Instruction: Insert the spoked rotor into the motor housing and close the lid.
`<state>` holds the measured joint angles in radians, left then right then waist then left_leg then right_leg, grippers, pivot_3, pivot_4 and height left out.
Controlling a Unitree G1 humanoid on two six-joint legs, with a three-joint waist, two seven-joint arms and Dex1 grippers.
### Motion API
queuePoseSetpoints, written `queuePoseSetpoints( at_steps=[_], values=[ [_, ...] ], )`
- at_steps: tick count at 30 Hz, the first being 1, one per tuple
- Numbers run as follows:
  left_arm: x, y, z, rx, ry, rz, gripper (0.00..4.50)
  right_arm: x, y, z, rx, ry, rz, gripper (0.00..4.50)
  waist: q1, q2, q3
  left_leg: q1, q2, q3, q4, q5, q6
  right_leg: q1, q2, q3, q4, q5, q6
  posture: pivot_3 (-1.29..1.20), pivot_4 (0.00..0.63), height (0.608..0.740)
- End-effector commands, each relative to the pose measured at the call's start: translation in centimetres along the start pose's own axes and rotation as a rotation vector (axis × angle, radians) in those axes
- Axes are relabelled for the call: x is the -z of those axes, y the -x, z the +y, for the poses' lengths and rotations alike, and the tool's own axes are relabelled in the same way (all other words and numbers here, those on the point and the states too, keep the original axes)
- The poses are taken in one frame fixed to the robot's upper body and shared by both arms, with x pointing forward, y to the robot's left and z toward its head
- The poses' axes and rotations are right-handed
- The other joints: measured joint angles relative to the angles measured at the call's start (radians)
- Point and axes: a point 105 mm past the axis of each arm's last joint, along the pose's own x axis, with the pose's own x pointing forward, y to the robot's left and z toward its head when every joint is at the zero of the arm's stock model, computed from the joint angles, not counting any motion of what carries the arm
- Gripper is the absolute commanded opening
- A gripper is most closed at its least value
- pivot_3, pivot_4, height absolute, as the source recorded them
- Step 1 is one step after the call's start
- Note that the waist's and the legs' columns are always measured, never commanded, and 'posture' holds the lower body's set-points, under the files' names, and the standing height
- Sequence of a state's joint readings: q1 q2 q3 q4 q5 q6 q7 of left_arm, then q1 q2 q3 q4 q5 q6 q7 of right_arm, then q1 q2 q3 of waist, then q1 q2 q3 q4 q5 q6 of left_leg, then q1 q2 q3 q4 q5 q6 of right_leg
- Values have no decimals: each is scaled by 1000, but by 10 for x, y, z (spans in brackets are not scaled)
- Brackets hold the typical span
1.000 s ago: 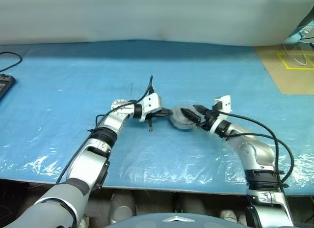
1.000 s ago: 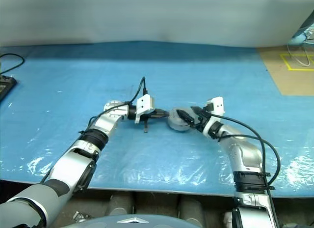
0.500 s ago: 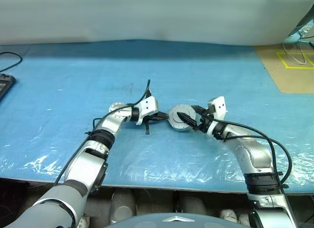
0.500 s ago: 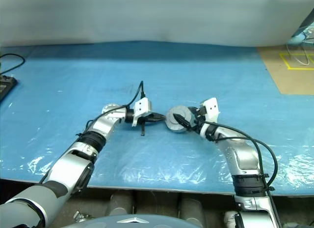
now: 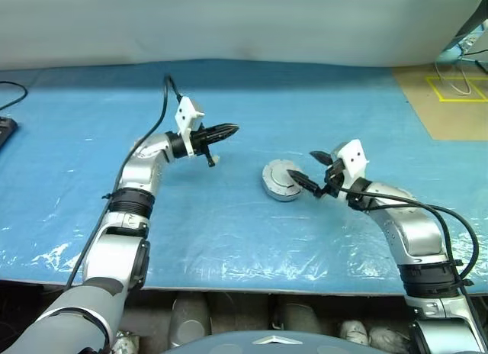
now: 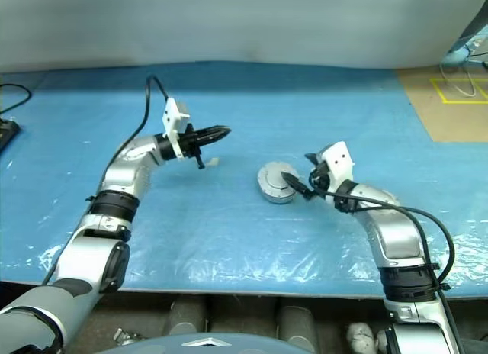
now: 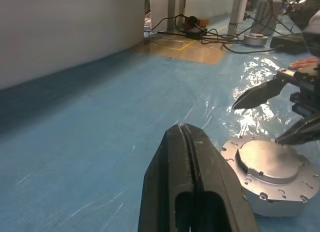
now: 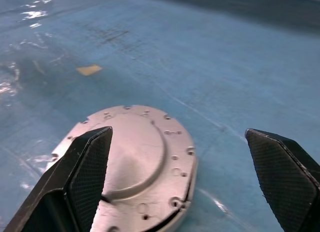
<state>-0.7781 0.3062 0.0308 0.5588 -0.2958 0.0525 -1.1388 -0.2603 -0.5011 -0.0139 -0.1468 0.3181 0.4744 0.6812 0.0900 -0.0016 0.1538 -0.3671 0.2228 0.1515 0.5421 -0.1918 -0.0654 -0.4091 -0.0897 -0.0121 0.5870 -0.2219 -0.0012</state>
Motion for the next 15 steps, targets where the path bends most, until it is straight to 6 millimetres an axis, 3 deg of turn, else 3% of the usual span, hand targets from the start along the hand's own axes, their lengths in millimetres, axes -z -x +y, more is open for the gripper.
queuePoseSetpoints(
  at_steps=[1,6,15],
  values=[
    [4,12,-16,72,22,32,0,-9,-8,18,-61,41,-31,4477,-1,0,0,0,0,0,0,0,0,0,0,0,1,0,0,0,150,740],
    [13,20,-33,133,96,92,0,10,-18,20,-58,91,30,4477,2,-1,1,0,1,0,3,0,0,0,0,0,2,-1,-1,0,150,740],
    [18,19,-35,97,89,100,0,26,-23,21,-63,142,60,4477,-4,-1,1,1,1,0,5,0,0,1,0,1,4,-2,-4,0,150,740]
  ],
)
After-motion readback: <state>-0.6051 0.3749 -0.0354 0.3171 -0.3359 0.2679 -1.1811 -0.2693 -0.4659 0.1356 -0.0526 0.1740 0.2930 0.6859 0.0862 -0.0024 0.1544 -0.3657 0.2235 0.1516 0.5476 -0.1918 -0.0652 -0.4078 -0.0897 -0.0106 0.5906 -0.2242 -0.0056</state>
